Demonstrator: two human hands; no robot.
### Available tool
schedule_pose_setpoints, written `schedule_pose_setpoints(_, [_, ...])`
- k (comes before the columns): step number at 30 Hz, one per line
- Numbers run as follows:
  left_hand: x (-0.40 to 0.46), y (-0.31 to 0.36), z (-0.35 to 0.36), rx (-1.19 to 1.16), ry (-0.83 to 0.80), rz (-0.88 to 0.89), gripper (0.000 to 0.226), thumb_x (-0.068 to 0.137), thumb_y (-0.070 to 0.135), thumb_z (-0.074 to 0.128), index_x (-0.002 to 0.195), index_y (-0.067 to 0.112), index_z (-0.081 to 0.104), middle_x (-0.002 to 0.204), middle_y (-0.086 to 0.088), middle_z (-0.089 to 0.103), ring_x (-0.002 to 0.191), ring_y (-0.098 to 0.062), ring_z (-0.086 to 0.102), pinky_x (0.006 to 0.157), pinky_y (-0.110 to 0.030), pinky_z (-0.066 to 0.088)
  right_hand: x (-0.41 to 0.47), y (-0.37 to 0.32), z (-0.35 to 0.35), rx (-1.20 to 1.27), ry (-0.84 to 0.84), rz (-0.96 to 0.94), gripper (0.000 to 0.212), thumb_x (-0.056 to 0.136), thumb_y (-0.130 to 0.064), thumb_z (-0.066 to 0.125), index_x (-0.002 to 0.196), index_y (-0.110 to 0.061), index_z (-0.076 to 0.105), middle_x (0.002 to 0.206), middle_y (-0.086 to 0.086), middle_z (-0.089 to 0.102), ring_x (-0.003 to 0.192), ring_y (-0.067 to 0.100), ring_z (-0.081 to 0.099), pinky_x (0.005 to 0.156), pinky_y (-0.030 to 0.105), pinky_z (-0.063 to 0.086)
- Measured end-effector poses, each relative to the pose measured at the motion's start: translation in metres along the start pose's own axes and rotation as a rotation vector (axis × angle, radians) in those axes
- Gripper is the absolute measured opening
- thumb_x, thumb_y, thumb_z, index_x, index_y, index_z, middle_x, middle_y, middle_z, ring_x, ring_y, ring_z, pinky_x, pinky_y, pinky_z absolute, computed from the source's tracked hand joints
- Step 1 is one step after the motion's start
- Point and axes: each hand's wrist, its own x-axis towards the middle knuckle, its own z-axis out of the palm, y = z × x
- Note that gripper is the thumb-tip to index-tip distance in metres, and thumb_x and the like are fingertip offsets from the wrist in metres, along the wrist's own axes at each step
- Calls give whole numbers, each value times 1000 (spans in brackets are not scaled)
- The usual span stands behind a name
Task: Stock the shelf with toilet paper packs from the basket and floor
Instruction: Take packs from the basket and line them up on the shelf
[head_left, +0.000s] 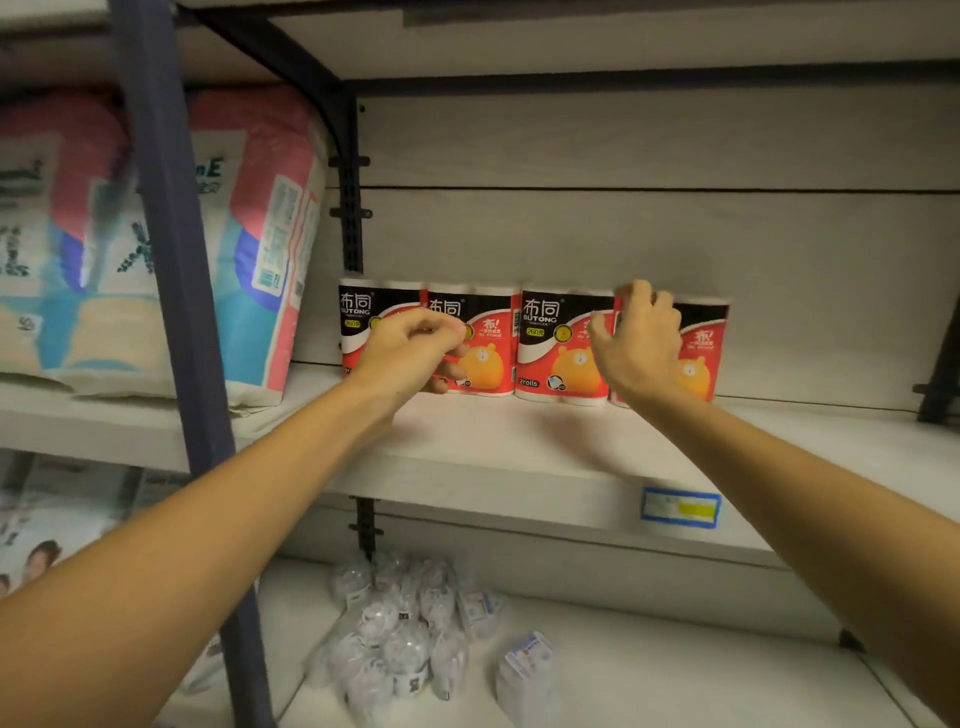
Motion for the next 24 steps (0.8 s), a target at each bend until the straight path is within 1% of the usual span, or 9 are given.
schedule_pose_setpoints(3, [-11, -7, -22, -4, 13, 19, 10, 93, 14, 58, 86, 18, 63, 80, -6, 67, 59, -14, 62, 52, -23, 48, -32, -26, -4, 35, 23, -45, 32, 92, -27, 56, 120, -12, 53, 121, 12, 55, 111, 31, 49, 89, 41, 41])
schedule_pose_setpoints(6, [-23, -26, -38, 24, -14, 52, 6, 94, 19, 58, 91, 18, 63, 80, -4, 67, 59, -14, 63, 51, -23, 48, -67, -37, -9, 40, 55, -116, 24, 93, -27, 54, 112, -12, 56, 106, 7, 63, 97, 27, 56, 81, 41, 46])
schedule_pose_setpoints(8, [-32, -43, -44, 17, -25, 57, 6, 94, 21, 58, 93, 17, 63, 80, -3, 67, 59, -14, 63, 50, -24, 47, -93, -42, -13, 76, 45, -151, 22, 94, -27, 54, 110, -12, 57, 97, 4, 65, 88, 24, 59, 76, 43, 49])
schedule_pose_setpoints(11, [-49, -67, -45, 26, -35, 40, 8, 95, 23, 58, 90, 18, 62, 79, -4, 66, 58, -14, 62, 47, -22, 45, -129, -47, -19, 78, 5, -220, 21, 95, -28, 55, 109, -14, 56, 87, 2, 66, 78, 18, 59, 69, 40, 51])
schedule_pose_setpoints(15, [-76, -93, -35, 33, -68, 31, 9, 93, 20, 60, 84, 20, 61, 76, -5, 65, 54, -15, 60, 45, -23, 44, -169, -48, -26, 23, -70, -368, 21, 96, -27, 53, 107, -10, 58, 69, 1, 64, 64, 21, 58, 57, 40, 50])
schedule_pose_setpoints(18, [-96, -109, -20, 34, -112, 40, 6, 94, 13, 59, 89, 12, 62, 75, -8, 63, 53, -13, 57, 44, -15, 43, -199, -38, -28, -46, -109, -459, 22, 93, -26, 52, 101, -7, 59, 58, 2, 62, 52, 28, 58, 47, 38, 47])
schedule_pose_setpoints(20, [-110, -120, -5, 47, -144, 39, 6, 94, 10, 57, 91, 7, 61, 75, -8, 61, 53, -10, 56, 44, -13, 42, -218, -22, -27, -82, -161, -442, 24, 91, -29, 51, 100, -8, 59, 57, 3, 61, 53, 33, 58, 47, 38, 47])
schedule_pose_setpoints(22, [-125, -133, 13, 57, -179, 22, 6, 94, 9, 56, 90, 7, 60, 73, -8, 60, 49, -4, 55, 43, -13, 42, -235, -1, -29, -105, -217, -374, 24, 90, -31, 52, 101, -11, 59, 60, 4, 64, 59, 36, 61, 53, 37, 48])
schedule_pose_setpoints(24, [-142, -149, 32, 52, -213, -16, 6, 95, 8, 55, 90, 6, 59, 72, -8, 59, 47, -1, 55, 44, -13, 42, -251, 24, -33, -99, -244, -293, 22, 91, -32, 54, 100, -13, 60, 62, 3, 66, 62, 35, 63, 55, 35, 48])
